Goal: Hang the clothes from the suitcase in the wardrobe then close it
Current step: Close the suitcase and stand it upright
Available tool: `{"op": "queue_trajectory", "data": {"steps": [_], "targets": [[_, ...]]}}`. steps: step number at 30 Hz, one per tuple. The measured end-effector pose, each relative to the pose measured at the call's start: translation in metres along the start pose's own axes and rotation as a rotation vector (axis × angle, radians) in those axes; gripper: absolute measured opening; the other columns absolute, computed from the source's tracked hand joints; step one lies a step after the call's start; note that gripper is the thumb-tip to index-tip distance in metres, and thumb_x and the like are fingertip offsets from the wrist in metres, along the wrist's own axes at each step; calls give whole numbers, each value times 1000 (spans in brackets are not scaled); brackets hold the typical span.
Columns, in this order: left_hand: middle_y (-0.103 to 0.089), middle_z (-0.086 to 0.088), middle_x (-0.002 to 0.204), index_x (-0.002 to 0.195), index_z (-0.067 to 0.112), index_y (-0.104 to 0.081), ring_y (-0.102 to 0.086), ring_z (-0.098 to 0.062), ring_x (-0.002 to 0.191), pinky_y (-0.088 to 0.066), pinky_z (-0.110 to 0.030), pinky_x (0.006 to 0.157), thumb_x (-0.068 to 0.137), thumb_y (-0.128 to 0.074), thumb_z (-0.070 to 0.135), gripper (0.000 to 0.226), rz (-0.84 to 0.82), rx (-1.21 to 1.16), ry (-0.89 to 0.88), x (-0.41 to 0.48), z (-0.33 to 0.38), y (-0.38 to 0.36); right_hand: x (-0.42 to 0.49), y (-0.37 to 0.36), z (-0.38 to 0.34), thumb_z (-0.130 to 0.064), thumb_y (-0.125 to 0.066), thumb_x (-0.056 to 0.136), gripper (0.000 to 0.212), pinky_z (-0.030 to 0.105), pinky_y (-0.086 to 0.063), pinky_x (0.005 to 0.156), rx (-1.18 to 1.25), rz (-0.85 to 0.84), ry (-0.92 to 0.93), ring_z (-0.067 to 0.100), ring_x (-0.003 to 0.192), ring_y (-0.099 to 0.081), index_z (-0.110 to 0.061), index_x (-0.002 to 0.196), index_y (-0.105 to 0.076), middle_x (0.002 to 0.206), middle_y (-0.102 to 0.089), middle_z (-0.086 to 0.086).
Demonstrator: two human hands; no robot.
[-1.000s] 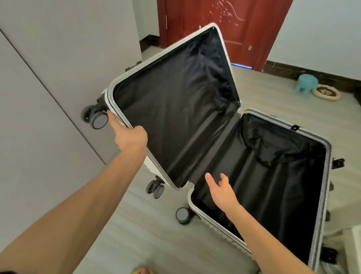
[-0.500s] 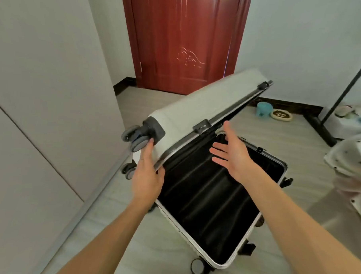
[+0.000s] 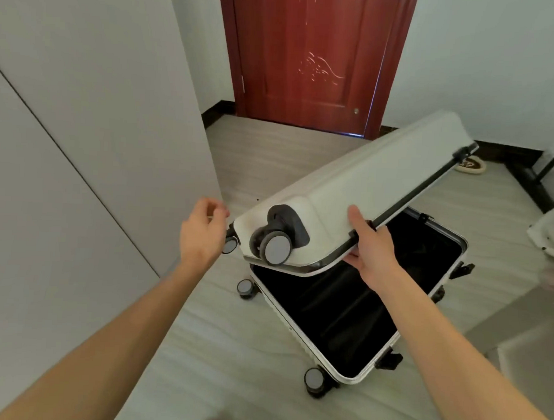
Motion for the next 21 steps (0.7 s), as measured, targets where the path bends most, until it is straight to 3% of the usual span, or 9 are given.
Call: {"op": "queue_trajectory", "data": {"steps": [2,4,8,10,14,18,21], "targets": [[-68,12,104,105,30,-60,-62,-14,104,-44,-30,85,98,-48,43,19,-128,19,-62,6,34,-10,-2,12,9,-50,-74,84,61,33,-61,63,-48,8,-16,21,107,-69,-23,133,-50,121,-69,-4],[-63,13,120,124,31,-56,-57,-11,115,-43,-29,94,96,-49,60,41,-337,99,-160,0,68,-32,-4,22,17,-60,-74,77,68,33,-60,64,-131,0,-51,21,106,-69,-23,130,-52,121,-69,-4],[-29,4,161,153,38,-23,-28,-20,147,-28,-43,118,76,-53,83,94,-711,492,-367,-32,90,-101,-8,36,25,-64,-74,75,71,31,-56,69,-242,43,-92,19,103,-65,-19,127,-52,118,-66,-3],[-17,1,165,155,41,-11,-19,-26,151,-25,-51,118,73,-53,83,101,-710,616,-413,-44,79,-125,-9,46,31,-61,-79,72,78,31,-56,72,-257,94,-95,19,99,-64,-13,126,-49,117,-63,2],[-20,4,163,152,45,-18,-19,-28,149,-24,-51,119,77,-62,70,90,-638,662,-489,-64,45,-145,-9,74,68,-50,-84,72,71,32,-53,73,-298,83,-258,20,98,-65,-12,124,-54,115,-64,2],[-7,5,167,155,45,-8,-4,-28,153,-11,-52,123,88,-60,62,87,-646,802,-548,-98,0,-165,-10,87,112,-43,-76,81,60,41,-50,98,-178,32,-496,28,104,-61,-16,126,-47,124,-52,12],[-2,2,168,156,41,-6,-2,-32,153,-9,-55,122,92,-58,57,84,-638,876,-585,-108,-22,-174,-5,84,134,-50,-79,72,69,42,-49,101,-143,58,-515,29,113,-59,-13,122,-51,127,-55,11]]}}
Point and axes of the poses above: each hand's wrist, its own x-axis towards the middle knuckle, its own y-axis out of the back of the hand, z = x × y, the point moved 4 cm from there along x, towards the middle knuckle
